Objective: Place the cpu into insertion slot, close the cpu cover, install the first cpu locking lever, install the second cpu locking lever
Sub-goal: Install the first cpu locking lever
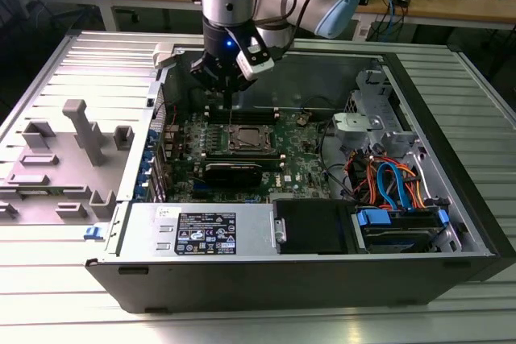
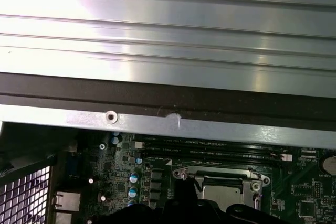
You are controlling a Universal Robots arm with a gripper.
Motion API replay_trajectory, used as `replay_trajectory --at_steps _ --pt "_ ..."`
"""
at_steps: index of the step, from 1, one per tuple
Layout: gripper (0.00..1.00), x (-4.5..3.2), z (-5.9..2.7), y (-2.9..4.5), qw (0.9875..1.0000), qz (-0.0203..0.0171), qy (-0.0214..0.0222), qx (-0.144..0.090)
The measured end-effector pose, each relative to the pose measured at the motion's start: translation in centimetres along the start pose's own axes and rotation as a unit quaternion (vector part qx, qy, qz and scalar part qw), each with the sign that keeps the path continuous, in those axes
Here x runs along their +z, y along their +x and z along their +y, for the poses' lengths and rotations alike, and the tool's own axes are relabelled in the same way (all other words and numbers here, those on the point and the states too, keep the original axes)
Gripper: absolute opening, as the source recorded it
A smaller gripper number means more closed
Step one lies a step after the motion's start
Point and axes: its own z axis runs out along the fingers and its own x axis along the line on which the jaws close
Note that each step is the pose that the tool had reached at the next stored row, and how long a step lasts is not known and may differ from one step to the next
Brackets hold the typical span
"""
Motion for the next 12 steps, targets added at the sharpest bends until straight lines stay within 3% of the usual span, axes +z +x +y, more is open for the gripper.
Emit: replay_trajectory --at_steps 12 --pt "0.11 0.42 -0.02 -0.12 1.0000 0.0000 0.0001 0.000"
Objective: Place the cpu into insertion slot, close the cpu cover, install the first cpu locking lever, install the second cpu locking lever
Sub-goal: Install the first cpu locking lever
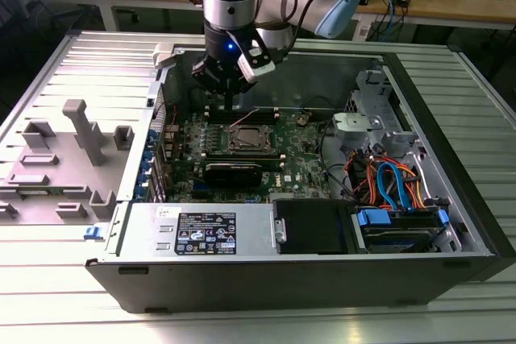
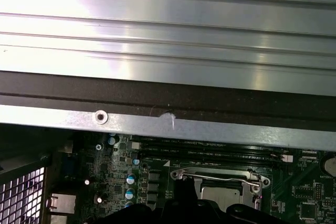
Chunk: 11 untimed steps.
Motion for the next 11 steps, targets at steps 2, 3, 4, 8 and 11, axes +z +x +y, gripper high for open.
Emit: replay_trajectory --at_steps 2,3,4,8,11 --pt "0.11 0.00 0.00 0.00 1.0000 0.0000 0.0000 0.000" --pt "0.11 0.00 0.00 0.00 1.0000 0.0000 0.0000 0.000" --pt "0.11 0.01 0.00 0.00 1.0000 0.0000 0.0000 0.000" --pt "0.11 0.02 -0.03 -0.38 1.0000 0.0000 0.0000 0.000" --pt "0.11 0.05 -0.07 -0.85 1.0000 -0.0001 0.0000 0.001"
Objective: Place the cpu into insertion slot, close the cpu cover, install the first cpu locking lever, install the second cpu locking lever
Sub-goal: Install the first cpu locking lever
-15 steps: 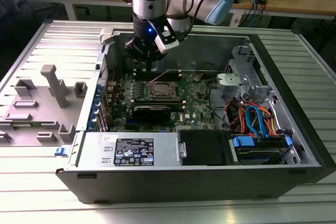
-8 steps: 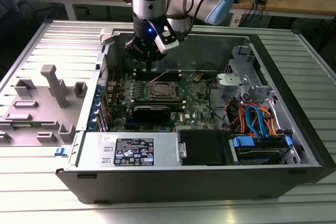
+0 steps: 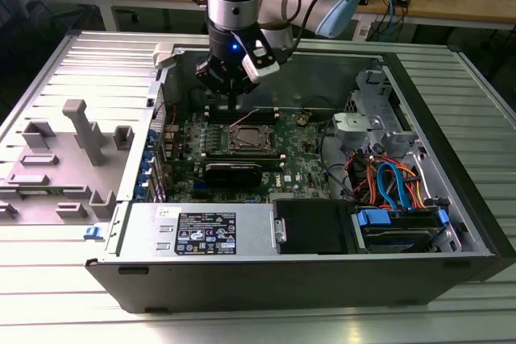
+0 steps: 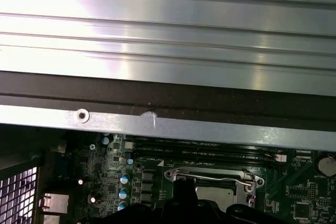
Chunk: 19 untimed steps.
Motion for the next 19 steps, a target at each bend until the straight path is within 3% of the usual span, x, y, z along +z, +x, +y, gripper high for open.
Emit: replay_trajectory --at_steps 6,19 --pt "0.11 0.19 0.11 -0.77 1.0000 -0.0003 -0.0001 0.007" --pt "0.11 0.43 0.25 -0.86 1.0000 -0.0002 0.0002 0.007"
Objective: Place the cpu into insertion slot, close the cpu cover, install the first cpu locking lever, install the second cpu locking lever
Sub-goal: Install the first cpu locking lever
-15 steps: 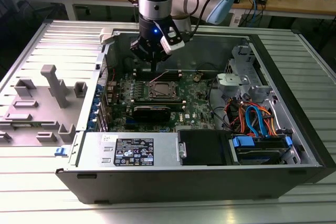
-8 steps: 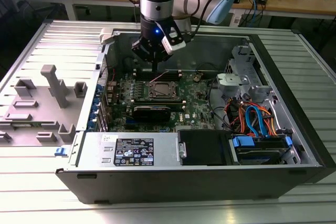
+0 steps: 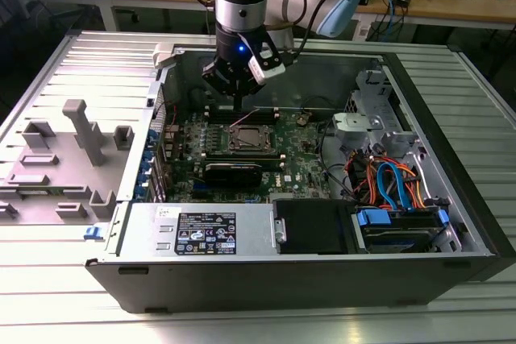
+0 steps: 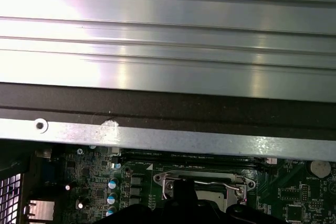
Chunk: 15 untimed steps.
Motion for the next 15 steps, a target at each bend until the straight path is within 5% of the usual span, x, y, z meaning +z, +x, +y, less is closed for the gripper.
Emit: replay_trajectory --at_steps 5,9,15 --pt "0.11 0.20 0.00 -0.01 1.0000 -0.0022 0.0001 0.000" --pt "0.11 0.34 0.00 -0.02 1.0000 -0.0097 0.0006 0.000" --pt "0.11 0.55 0.10 -0.06 0.9999 -0.0109 0.0008 0.009"
